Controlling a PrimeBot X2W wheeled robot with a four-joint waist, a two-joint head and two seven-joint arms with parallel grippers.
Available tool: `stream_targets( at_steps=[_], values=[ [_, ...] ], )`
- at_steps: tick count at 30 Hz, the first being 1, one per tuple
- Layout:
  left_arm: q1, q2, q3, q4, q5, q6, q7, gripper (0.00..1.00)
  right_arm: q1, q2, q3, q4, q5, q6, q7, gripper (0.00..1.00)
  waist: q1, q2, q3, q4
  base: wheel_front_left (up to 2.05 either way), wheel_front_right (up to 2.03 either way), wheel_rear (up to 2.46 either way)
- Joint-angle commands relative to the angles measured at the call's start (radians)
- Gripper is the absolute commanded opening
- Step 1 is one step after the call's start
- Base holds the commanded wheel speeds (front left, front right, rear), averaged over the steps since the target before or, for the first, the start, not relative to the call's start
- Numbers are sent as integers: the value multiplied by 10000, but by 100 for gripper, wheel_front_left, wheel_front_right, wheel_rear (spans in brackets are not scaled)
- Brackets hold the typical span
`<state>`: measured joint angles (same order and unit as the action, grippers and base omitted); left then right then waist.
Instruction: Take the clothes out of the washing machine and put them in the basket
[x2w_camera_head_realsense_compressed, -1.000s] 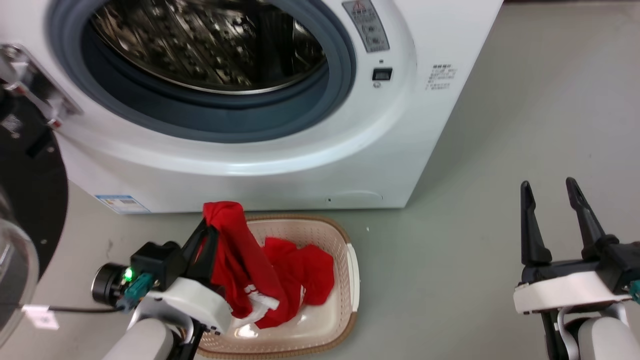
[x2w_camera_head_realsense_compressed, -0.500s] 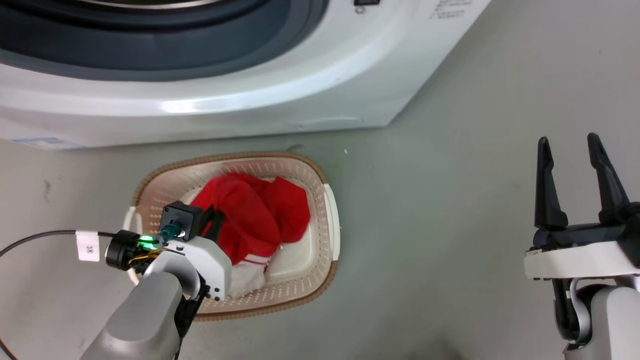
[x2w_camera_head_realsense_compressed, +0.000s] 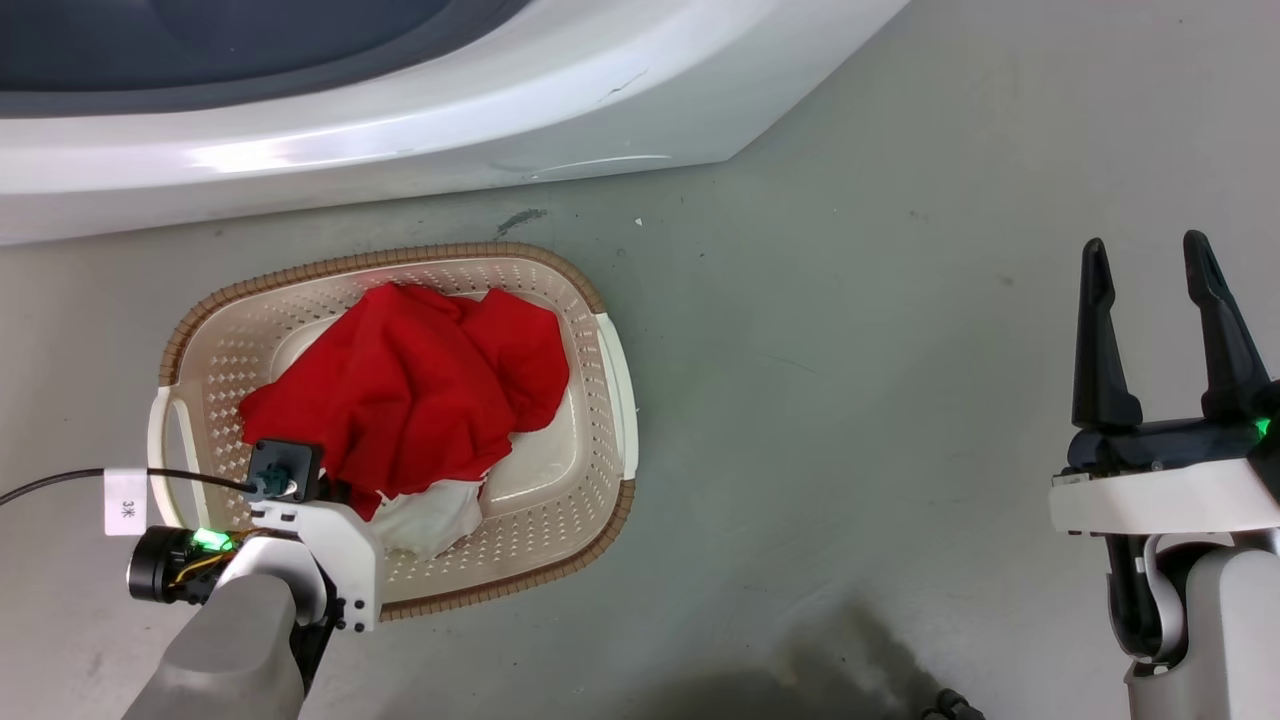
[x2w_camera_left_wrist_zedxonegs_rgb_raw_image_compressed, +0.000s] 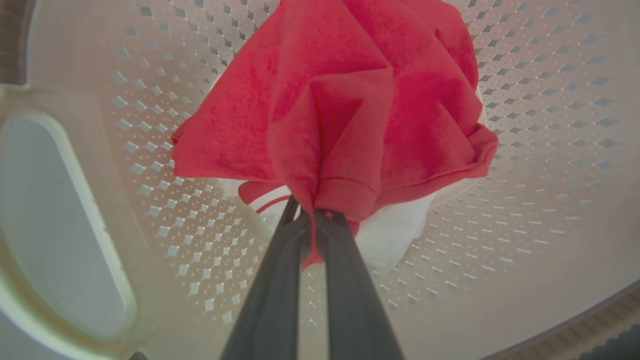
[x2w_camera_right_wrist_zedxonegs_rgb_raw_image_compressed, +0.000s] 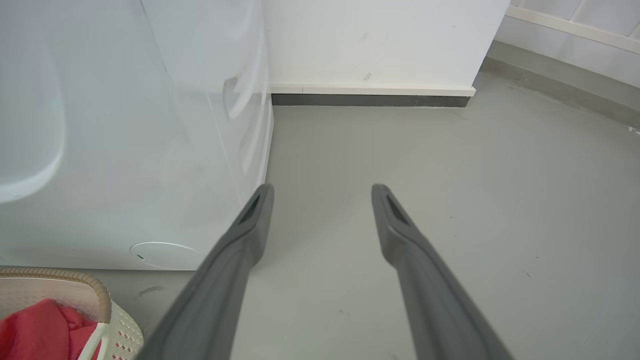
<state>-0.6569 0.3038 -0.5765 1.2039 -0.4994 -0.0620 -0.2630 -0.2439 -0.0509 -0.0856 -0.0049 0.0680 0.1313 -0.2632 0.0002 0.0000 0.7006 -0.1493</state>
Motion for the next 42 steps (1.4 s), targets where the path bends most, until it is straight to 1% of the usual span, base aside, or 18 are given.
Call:
stream_targets(
  at_steps=[1, 6, 7, 8, 10, 12, 14, 16, 19, 22, 26, 31, 34, 35, 38, 42],
  values=[
    [-182, -68, 28, 84, -44, -42, -24, 0, -133, 13, 4, -29, -48, -11, -23, 100, -2, 0, 68, 10, 0, 0, 0],
    [-309, -254, 67, 329, -157, -155, -24, 0, -185, 13, -23, 61, -129, -11, -23, 100, -2, 0, 1, 145, 0, 0, 0],
    [-315, -277, 97, 332, -144, -119, -24, 19, -197, 13, -14, 85, -157, -11, -23, 100, -2, 0, -56, 174, 0, 0, 0],
    [-284, -320, 113, 344, -153, -72, -25, 100, -210, 13, 3, 117, -164, -11, -23, 100, -2, 0, -129, 200, 0, 0, 0],
    [-123, -421, 74, 422, -145, -92, -25, 100, -220, 13, 48, 185, -167, -11, -23, 100, -2, 0, -332, 232, 0, 0, 0],
    [-22, -462, 19, 354, -94, -212, -25, 100, -198, 13, 73, 254, -151, -11, -23, 100, -2, 0, -582, 271, 0, 0, 0],
    [100, -380, 173, 78, -144, -152, -25, 100, -134, 13, 70, 314, -139, -11, -23, 100, -2, 0, -876, 330, 0, 0, 0],
    [351, -365, 360, -336, -199, -110, -23, 100, -20, 12, 49, 388, -197, -11, -23, 100, -2, 0, -1244, 421, 0, 0, 0],
    [803, -361, 643, -982, -159, -220, -25, 100, 158, 10, -94, 558, -302, -11, -23, 100, -2, 0, -1916, 571, 0, 0, 0],
    [1335, -342, 1036, -1826, -15, -127, -25, 100, 305, 12, -202, 714, -414, -11, -23, 100, -2, 0, -2706, 783, 0, 0, 0],
    [2116, -362, 1806, -3248, 263, 9, -25, 100, 604, 9, -301, 866, -572, -11, -23, 100, -2, 0, -3646, 1097, 0, 0, 0],
    [3112, -422, 2660, -5003, 967, 88, -25, 100, 1005, 10, -357, 993, -705, -11, -23, 100, -2, 0, -4704, 1422, 0, 0, 0],
    [3781, -572, 3326, -6364, 1284, -87, -27, 100, 1311, 7, -297, 1038, -751, -11, -23, 100, -2, 0, -5289, 1539, 0, 0, 0],
    [4000, -593, 3615, -6850, 1437, -80, -26, 100, 1411, 10, -297, 1043, -764, -11, -23, 100, -2, 0, -5447, 1573, 0, 0, 0],
    [4799, -880, 4374, -8170, 1870, -103, -26, 100, 1688, 10, -253, 1059, -777, -11, -23, 100, -2, 0, -5877, 1625, 0, 0, 0],
    [5787, -1338, 5220, -9660, 2361, -251, -26, 100, 2095, 9, -231, 1048, -720, -11, -23, 100, -2, 0, -6339, 1649, 0, 0, 0]
  ],
)
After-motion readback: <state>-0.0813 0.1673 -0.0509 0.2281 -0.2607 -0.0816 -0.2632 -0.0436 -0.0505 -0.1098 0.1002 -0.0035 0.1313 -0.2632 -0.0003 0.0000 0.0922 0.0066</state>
